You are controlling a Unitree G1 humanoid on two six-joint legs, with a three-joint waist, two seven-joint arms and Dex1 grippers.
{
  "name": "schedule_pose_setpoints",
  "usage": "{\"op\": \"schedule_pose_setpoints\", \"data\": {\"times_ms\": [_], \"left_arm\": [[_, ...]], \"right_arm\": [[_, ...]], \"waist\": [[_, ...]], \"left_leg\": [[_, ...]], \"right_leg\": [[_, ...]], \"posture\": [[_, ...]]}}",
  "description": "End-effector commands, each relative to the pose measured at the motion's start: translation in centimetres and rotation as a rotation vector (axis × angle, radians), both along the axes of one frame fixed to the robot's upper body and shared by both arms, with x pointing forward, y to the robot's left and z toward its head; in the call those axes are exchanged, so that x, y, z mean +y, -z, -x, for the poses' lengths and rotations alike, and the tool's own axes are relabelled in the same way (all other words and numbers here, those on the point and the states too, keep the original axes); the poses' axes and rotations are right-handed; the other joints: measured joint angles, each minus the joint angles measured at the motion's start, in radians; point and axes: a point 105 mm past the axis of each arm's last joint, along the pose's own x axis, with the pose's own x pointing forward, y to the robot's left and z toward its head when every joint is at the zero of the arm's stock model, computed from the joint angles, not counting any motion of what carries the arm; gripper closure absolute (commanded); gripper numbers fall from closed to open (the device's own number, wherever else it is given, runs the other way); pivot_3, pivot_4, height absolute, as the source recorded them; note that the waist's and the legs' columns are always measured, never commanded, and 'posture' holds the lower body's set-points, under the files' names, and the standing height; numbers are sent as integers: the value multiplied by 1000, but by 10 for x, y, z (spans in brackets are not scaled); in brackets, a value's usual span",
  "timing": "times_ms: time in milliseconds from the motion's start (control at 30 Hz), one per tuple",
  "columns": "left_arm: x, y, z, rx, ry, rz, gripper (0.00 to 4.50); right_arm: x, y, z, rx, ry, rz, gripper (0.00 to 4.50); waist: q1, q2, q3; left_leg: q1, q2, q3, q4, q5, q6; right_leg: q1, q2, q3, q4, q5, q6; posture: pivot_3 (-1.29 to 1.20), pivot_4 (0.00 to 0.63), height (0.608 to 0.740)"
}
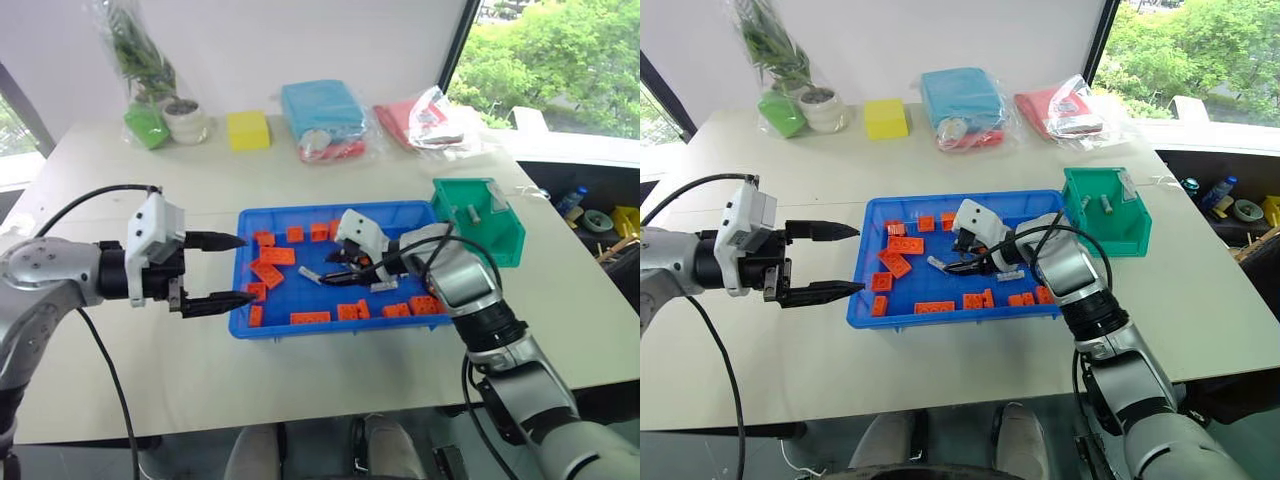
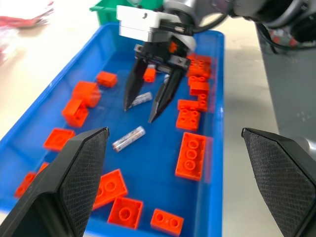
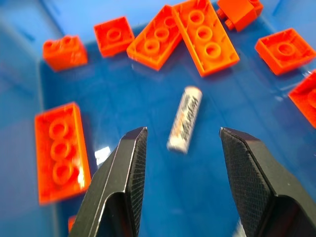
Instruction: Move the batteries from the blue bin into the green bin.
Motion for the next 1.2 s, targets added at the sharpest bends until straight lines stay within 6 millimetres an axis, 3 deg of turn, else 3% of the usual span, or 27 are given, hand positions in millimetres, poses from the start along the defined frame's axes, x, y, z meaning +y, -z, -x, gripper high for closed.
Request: {"op": "schedule_pose_setpoints", "data": {"times_ms": [33,233,433,533,633,733,833,900,1000,1200], "left_arm": [[5,6,-5,-17,-32,27,0],[4,19,-3,-11,-45,43,0],[4,20,-5,-19,-44,39,0],[2,21,-6,-23,-40,35,0],[1,19,-8,-26,-38,39,0],[1,19,-10,-28,-36,41,0],[-1,21,-11,-23,-29,47,0],[-1,23,-11,-19,-27,50,0],[-1,27,-11,-9,-28,54,0],[-3,33,-13,2,-29,67,0]], "right_arm": [[8,-11,-5,-24,34,-57,2142],[5,20,-5,-2,57,14,2142],[4,35,-1,22,43,36,2142],[4,37,-4,15,57,29,3010],[5,33,-4,8,60,14,4399],[5,27,-3,3,67,-5,4444],[-2,0,-2,-5,106,-93,4444],[-20,-26,-9,-38,196,-154,4444],[-74,-66,-22,-111,420,-222,4444],[-193,-88,-18,-200,814,-166,4444]], "waist": [[2,0,0],[2,-3,1],[-1,-3,1],[0,-3,1],[1,-3,1],[0,-3,1],[3,-2,1],[4,-2,2],[20,-1,2],[28,-2,1]], "left_leg": [[0,0,0,0,0,0],[0,0,0,0,0,0],[0,0,0,0,0,0],[0,0,0,0,0,0],[0,0,0,0,0,0],[0,0,-1,0,0,0],[-1,0,-1,0,0,0],[-1,0,-1,0,0,0],[-3,0,-1,0,0,0],[-8,0,-1,0,-2,-1]], "right_leg": [[-1,0,0,0,0,0],[-1,0,0,-1,-1,-1],[-1,0,0,-1,-1,-2],[-1,0,0,-1,-1,-2],[-1,0,0,-2,-1,-2],[-1,0,0,-2,-1,-2],[-1,0,0,-2,-1,-2],[-1,0,0,-2,-1,-2],[-3,0,0,-3,-1,-2],[-2,0,-3,-13,-1,-3]], "posture": [[0,150,704],[0,150,704],[0,150,704],[0,150,704],[0,150,704],[0,150,704],[0,150,704],[0,150,704],[0,150,704],[0,150,704]]}}
